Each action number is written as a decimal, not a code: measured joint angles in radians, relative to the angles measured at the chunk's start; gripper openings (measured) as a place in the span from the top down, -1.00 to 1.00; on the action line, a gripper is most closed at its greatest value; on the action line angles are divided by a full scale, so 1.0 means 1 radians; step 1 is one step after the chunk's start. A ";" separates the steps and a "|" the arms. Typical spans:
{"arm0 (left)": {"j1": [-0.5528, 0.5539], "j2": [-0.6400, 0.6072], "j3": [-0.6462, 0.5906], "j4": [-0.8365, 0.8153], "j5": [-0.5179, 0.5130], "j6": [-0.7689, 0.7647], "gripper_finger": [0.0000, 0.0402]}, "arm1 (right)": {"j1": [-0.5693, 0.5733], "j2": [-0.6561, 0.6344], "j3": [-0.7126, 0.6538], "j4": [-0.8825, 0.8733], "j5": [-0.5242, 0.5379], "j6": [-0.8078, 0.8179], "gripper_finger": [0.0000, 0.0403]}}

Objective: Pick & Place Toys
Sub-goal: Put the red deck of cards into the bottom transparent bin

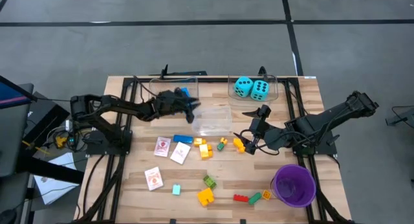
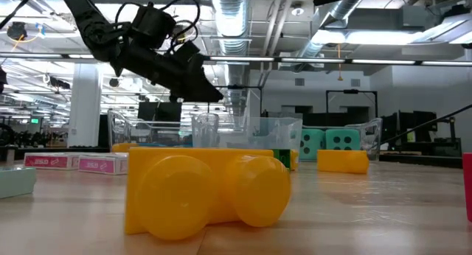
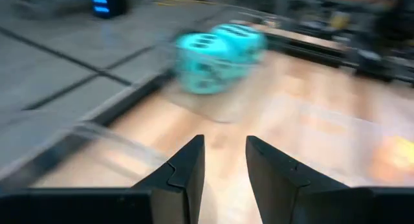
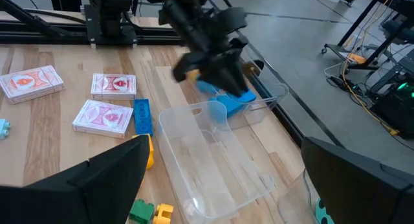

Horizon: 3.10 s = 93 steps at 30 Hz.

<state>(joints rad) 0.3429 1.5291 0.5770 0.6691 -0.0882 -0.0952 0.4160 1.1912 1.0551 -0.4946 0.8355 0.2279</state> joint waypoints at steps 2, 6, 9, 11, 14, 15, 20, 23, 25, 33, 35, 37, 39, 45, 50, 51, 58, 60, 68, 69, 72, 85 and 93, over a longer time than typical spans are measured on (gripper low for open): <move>-0.035 0.000 0.000 -0.003 0.057 0.000 0.44 | 0.000 0.000 0.000 0.000 0.000 0.000 -0.96; -0.116 0.000 0.000 -0.015 0.156 0.007 0.40 | 0.000 0.000 0.000 0.000 0.000 0.005 -0.96; -0.187 0.000 0.000 -0.017 0.185 0.008 0.37 | 0.000 0.000 0.000 0.000 0.000 0.008 -0.96; -0.235 0.000 0.000 -0.017 0.192 0.008 0.35 | 0.000 0.000 0.000 0.000 0.000 0.008 -0.96; -0.312 0.000 0.000 -0.017 0.192 0.009 0.32 | 0.000 0.000 0.000 0.000 0.000 0.008 -0.96; -0.338 0.000 0.000 -0.017 0.192 0.010 0.32 | 0.000 0.000 0.000 0.000 0.000 0.008 -0.96; -0.440 0.000 0.000 -0.017 0.193 0.016 0.29 | 0.000 0.000 0.000 0.000 0.000 0.008 -0.96; -0.477 0.000 0.000 -0.017 0.192 0.075 0.27 | 0.000 0.000 0.000 0.000 0.000 0.008 -0.96; -0.490 0.000 0.000 -0.017 0.191 0.103 0.26 | 0.000 0.000 0.000 0.000 0.000 0.008 -0.96; -0.487 0.000 0.000 -0.017 0.184 0.114 0.19 | 0.000 0.000 0.000 0.000 0.000 0.008 -0.96; -0.487 0.000 0.000 -0.017 0.185 0.114 0.17 | 0.000 0.000 0.000 0.000 0.000 0.008 -0.96; -0.488 0.000 0.000 -0.018 0.185 0.085 0.13 | 0.000 0.000 0.000 0.000 0.000 0.008 -0.96; -0.488 -0.001 0.000 -0.040 0.185 0.027 0.06 | 0.000 0.000 0.000 0.000 0.000 0.008 -0.96; -0.540 -0.020 0.000 -0.190 0.140 -0.023 -0.36 | 0.000 0.000 0.000 0.000 -0.001 0.008 -0.96; -0.618 -0.091 0.000 -0.299 0.141 -0.079 -0.76 | 0.000 0.000 0.000 0.001 -0.001 0.009 -0.96; -0.636 -0.111 0.000 -0.329 0.141 -0.097 -0.83 | 0.000 0.000 0.000 0.001 -0.001 0.012 -0.96; -0.763 -0.231 0.000 -0.473 0.039 -0.060 -0.92 | 0.000 0.000 0.000 0.001 -0.001 0.018 -0.96; -0.776 -0.246 0.000 -0.505 -0.006 -0.054 -0.93 | 0.000 0.000 0.000 0.002 -0.001 0.019 -0.96; -0.787 -0.244 0.000 -0.690 -0.124 -0.130 -0.99 | 0.000 0.000 0.000 0.000 -0.001 0.026 -0.96; -0.788 -0.244 0.000 -0.722 -0.126 -0.150 -0.99 | 0.000 0.000 0.000 -0.002 -0.001 0.027 -0.96; -0.790 -0.247 0.000 -0.850 -0.126 -0.192 -0.98 | 0.000 0.000 0.000 -0.004 -0.001 0.027 -0.96; -0.786 -0.247 0.000 -1.096 -0.180 -0.247 -0.99 | -0.001 0.008 0.000 0.001 -0.003 0.027 -0.96; -0.675 -0.247 0.044 -1.212 -0.167 -0.226 -0.99 | -0.025 0.008 0.000 0.000 -0.028 0.027 -0.96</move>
<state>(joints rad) -0.3319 1.2819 0.6211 -0.5428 -0.2548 -0.3214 0.3911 1.1992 1.0550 -0.4942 0.8071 0.2548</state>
